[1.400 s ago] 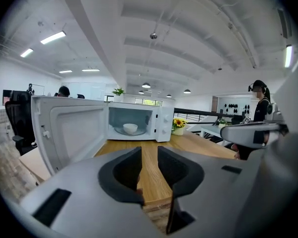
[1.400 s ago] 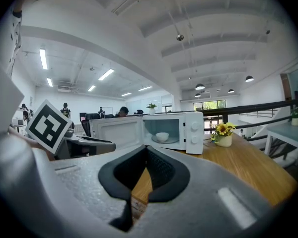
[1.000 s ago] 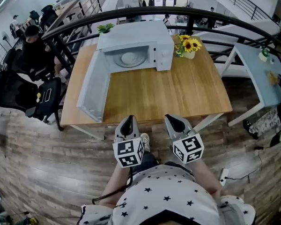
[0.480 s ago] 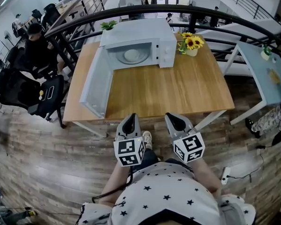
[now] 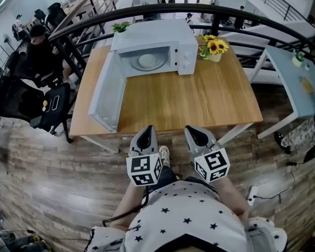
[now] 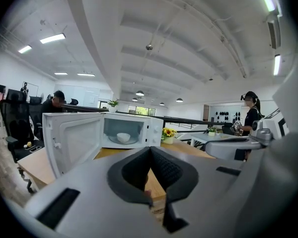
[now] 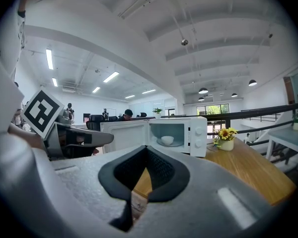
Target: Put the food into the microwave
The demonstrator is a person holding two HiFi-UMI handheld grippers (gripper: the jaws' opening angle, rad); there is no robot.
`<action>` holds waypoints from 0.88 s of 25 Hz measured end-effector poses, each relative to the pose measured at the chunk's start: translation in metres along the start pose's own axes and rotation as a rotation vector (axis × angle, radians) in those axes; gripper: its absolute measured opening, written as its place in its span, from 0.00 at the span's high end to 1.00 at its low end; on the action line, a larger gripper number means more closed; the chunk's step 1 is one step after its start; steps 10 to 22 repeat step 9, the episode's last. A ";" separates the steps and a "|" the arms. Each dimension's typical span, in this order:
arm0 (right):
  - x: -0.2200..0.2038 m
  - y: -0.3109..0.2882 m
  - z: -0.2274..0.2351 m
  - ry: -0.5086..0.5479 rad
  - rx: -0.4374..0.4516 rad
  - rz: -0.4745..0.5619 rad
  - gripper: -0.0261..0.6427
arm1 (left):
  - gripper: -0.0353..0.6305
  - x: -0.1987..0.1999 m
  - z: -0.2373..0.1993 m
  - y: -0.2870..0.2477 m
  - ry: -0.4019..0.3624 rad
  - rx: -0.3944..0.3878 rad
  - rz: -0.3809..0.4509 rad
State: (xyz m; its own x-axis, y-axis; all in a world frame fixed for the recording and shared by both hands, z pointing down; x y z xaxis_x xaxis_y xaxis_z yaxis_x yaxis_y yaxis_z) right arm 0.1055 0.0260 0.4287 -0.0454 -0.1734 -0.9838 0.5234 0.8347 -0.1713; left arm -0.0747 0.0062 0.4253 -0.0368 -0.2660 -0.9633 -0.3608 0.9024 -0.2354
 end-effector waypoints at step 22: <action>0.001 -0.005 0.001 0.002 0.006 0.001 0.95 | 0.94 0.005 0.000 0.000 0.005 -0.008 0.016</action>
Point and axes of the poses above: the fingertips, and each gripper's own axes: y backward along the fingers, z to its right, x out of its top, the point moved 7 cm from there along y, backward along the fingers
